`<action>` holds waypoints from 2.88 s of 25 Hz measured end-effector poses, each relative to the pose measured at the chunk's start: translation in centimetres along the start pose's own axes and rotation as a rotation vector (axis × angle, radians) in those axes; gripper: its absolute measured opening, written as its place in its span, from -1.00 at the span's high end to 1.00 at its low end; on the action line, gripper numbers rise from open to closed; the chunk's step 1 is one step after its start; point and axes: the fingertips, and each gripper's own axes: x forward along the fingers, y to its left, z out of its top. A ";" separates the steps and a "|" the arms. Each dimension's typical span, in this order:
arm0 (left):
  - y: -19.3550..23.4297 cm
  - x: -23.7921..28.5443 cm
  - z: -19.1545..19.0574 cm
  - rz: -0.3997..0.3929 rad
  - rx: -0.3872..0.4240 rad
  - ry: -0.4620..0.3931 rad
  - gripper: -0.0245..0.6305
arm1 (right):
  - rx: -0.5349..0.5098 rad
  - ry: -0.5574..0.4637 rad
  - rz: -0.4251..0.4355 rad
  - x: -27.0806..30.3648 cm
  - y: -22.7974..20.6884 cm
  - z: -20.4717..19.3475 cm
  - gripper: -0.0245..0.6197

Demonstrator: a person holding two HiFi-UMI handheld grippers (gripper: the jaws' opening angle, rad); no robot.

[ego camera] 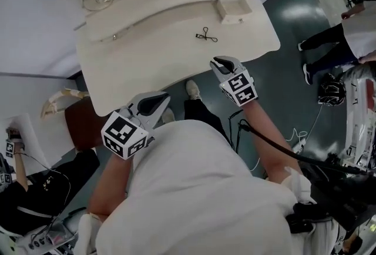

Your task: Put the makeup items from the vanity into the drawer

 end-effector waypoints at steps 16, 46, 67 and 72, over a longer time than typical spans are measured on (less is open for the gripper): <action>4.2 3.4 5.5 0.203 -0.061 -0.010 0.93 | -0.252 0.112 0.111 11.9 -5.3 0.0 0.66; 5.3 14.1 11.0 0.206 -0.030 -0.044 0.93 | -0.316 0.016 0.192 3.4 -19.9 5.8 0.88; 8.3 13.8 11.6 0.314 -0.085 -0.041 0.93 | -0.454 0.274 0.356 12.3 -26.5 -0.3 0.88; 8.9 13.2 11.2 0.325 -0.095 -0.042 0.93 | -0.470 0.318 0.376 13.2 -26.3 -1.2 0.88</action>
